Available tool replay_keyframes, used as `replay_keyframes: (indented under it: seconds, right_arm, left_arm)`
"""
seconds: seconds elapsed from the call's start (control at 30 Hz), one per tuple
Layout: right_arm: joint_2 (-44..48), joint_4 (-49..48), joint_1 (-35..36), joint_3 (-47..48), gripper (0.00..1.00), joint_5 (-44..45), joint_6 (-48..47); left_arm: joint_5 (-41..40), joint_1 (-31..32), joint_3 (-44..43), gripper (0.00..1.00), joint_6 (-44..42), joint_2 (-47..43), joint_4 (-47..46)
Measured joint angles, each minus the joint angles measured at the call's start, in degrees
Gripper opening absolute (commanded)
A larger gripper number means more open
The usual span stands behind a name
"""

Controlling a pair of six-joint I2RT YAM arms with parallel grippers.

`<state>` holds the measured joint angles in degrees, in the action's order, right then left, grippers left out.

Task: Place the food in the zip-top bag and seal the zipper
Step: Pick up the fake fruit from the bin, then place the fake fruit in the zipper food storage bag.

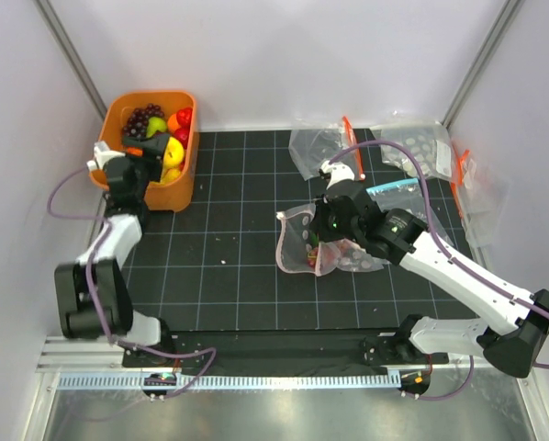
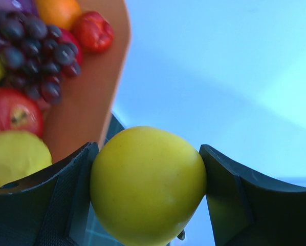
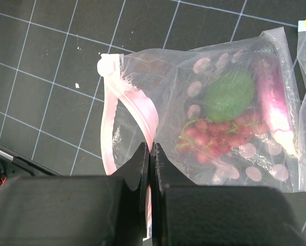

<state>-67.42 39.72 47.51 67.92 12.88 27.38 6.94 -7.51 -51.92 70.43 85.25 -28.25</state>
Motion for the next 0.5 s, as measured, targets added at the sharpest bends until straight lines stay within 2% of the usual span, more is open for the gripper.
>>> replay_keyframes:
  seconds: [0.2,0.37,0.5]
  right_arm:
    - [-0.5,0.0,0.0,0.0,0.01,0.0,0.2]
    - [-2.3,-0.2,0.0,0.0,0.01,-0.3,1.1]
    - [-3.6,-0.3,0.0,0.6,0.01,-1.2,1.8]
  left_arm:
    - [2.7,1.4,12.9,0.36,0.9,-24.0,0.5]
    - [2.0,10.6,15.6,0.35,-3.7,-44.9,9.0]
    - [1.0,17.2,16.6,0.32,-7.0,-56.2,14.7]
